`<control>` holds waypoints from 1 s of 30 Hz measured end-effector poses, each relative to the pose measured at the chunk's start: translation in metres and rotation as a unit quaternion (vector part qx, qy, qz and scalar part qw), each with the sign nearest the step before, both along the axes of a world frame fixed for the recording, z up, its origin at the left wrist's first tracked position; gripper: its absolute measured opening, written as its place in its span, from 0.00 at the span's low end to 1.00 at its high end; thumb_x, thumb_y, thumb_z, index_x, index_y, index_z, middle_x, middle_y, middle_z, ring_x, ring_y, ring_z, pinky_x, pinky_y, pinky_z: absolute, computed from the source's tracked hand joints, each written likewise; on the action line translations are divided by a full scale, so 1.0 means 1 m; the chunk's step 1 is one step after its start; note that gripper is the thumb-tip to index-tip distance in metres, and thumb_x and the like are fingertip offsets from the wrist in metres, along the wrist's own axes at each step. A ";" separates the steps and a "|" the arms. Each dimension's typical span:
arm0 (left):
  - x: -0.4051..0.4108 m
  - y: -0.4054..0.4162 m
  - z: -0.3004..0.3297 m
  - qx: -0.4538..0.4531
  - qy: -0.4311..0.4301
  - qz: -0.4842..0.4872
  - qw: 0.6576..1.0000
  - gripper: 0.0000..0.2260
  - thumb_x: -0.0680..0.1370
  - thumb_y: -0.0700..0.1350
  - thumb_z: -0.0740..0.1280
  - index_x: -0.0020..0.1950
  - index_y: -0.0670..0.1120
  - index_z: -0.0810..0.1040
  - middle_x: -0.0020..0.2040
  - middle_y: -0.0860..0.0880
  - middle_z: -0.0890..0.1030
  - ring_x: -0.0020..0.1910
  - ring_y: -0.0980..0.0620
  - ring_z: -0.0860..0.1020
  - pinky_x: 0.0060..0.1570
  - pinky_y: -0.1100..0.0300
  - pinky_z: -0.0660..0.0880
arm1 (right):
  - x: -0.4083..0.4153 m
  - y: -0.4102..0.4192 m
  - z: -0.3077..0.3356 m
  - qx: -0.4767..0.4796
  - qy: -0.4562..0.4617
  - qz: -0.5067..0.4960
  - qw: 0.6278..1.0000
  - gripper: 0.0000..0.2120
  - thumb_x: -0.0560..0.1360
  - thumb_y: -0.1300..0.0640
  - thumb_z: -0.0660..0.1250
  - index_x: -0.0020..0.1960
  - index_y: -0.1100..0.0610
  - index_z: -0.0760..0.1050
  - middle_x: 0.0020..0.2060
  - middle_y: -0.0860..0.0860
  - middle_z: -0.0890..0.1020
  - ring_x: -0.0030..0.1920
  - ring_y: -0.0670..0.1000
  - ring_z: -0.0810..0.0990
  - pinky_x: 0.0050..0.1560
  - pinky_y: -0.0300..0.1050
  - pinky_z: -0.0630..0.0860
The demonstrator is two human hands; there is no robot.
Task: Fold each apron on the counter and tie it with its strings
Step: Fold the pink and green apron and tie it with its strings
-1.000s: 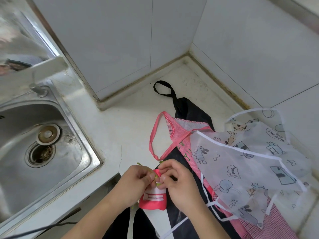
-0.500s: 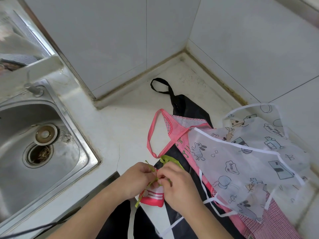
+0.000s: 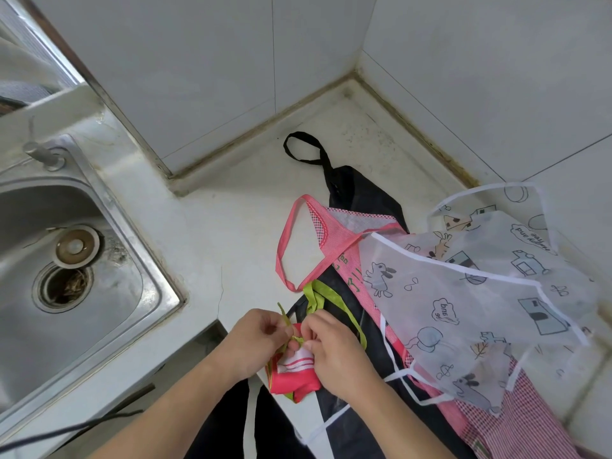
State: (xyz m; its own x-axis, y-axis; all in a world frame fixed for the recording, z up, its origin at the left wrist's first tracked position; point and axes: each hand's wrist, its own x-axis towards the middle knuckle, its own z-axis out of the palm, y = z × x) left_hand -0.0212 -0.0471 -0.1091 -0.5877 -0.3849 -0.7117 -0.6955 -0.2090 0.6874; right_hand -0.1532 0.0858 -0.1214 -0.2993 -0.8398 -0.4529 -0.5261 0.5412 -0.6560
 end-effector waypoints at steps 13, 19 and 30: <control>0.000 0.003 -0.009 -0.031 -0.024 -0.051 0.998 0.06 0.77 0.41 0.68 0.52 0.49 0.79 0.38 0.41 0.85 0.32 0.55 0.78 0.37 0.56 0.74 | 0.001 -0.004 0.010 -0.004 -0.086 -0.068 0.994 0.12 0.76 0.62 0.73 0.47 0.47 0.76 0.44 0.41 0.79 0.45 0.44 0.79 0.45 0.40 0.81; -0.001 -0.001 -0.008 -0.028 -0.042 -0.102 0.994 0.01 0.77 0.41 0.69 0.47 0.46 0.81 0.34 0.50 0.81 0.34 0.55 0.76 0.38 0.58 0.73 | -0.001 -0.005 0.006 0.005 -0.073 -0.067 0.995 0.10 0.75 0.65 0.73 0.44 0.49 0.82 0.40 0.44 0.82 0.43 0.43 0.81 0.42 0.34 0.79; -0.002 0.027 0.002 -0.208 -0.051 -0.038 0.976 0.09 0.75 0.45 0.75 0.51 0.53 0.78 0.42 0.57 0.83 0.42 0.60 0.82 0.44 0.64 0.80 | 0.006 -0.005 0.003 -0.007 -0.021 -0.089 0.996 0.08 0.78 0.64 0.70 0.44 0.52 0.81 0.42 0.42 0.79 0.45 0.42 0.79 0.46 0.39 0.81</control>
